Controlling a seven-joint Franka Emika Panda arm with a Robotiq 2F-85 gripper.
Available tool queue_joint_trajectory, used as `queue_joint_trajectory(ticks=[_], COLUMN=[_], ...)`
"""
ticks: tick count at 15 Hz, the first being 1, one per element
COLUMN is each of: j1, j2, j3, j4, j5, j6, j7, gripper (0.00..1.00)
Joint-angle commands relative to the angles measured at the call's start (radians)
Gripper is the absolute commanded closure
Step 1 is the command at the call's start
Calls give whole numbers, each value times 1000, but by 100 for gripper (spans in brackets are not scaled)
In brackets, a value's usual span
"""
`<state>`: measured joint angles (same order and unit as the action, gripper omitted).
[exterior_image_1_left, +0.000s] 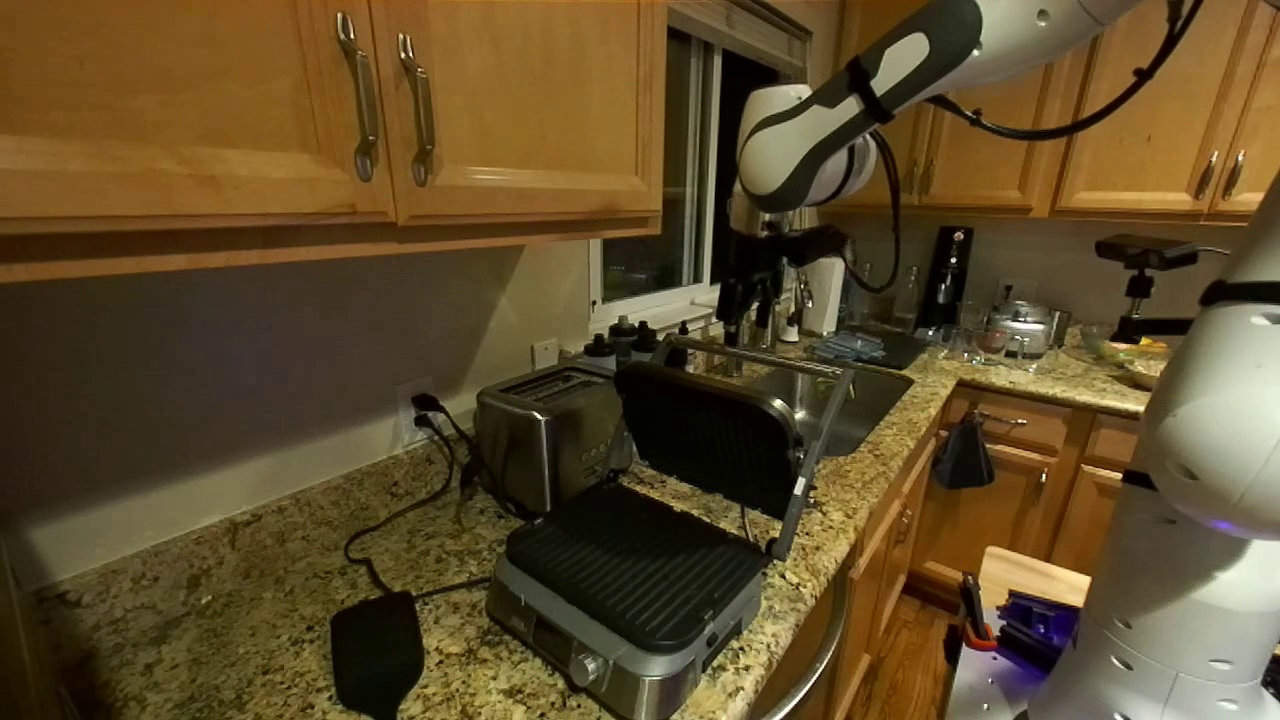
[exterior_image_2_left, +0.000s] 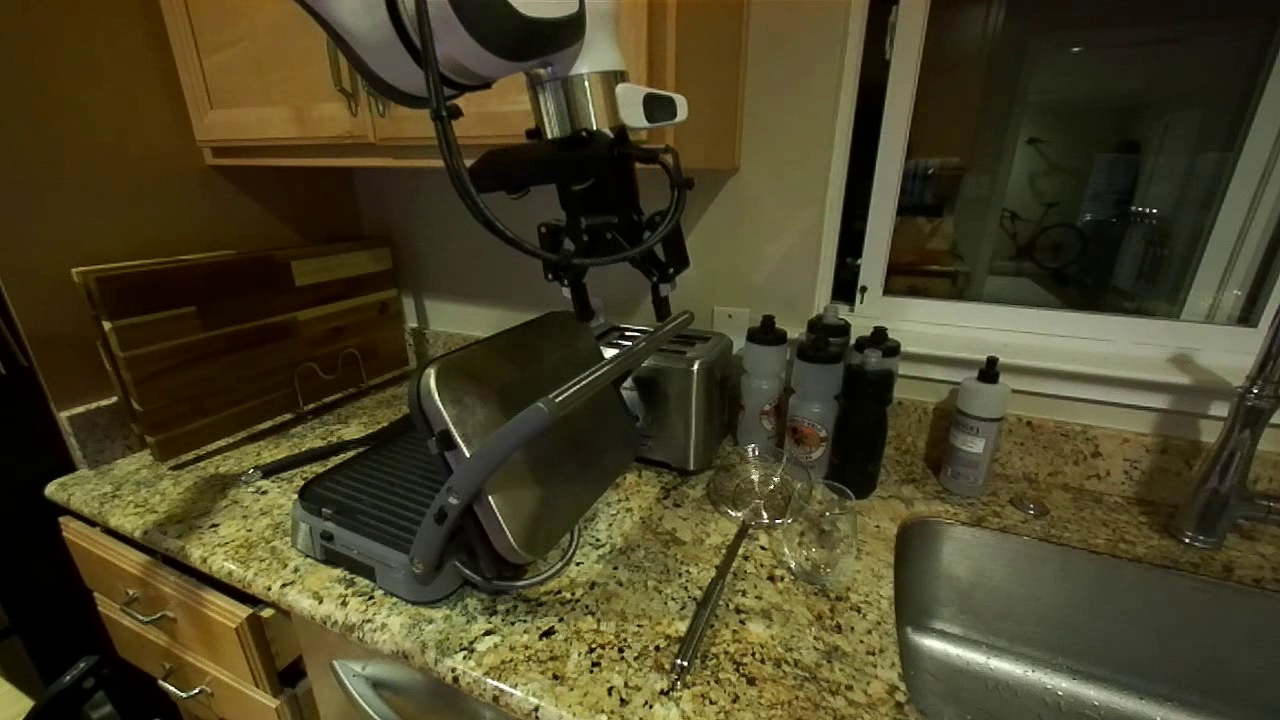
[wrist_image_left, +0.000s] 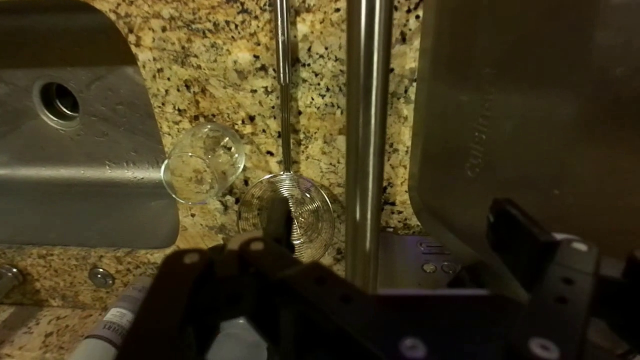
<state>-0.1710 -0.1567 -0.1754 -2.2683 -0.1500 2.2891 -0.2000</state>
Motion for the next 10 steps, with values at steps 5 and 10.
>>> queue_joint_trajectory(ticks=[5, 10], j1=[-2, -7], j2=[85, 174], j3=[-13, -13], j4=[40, 85], j5=[8, 33], j6=[29, 30], j7=[-80, -99], gripper=[0, 0])
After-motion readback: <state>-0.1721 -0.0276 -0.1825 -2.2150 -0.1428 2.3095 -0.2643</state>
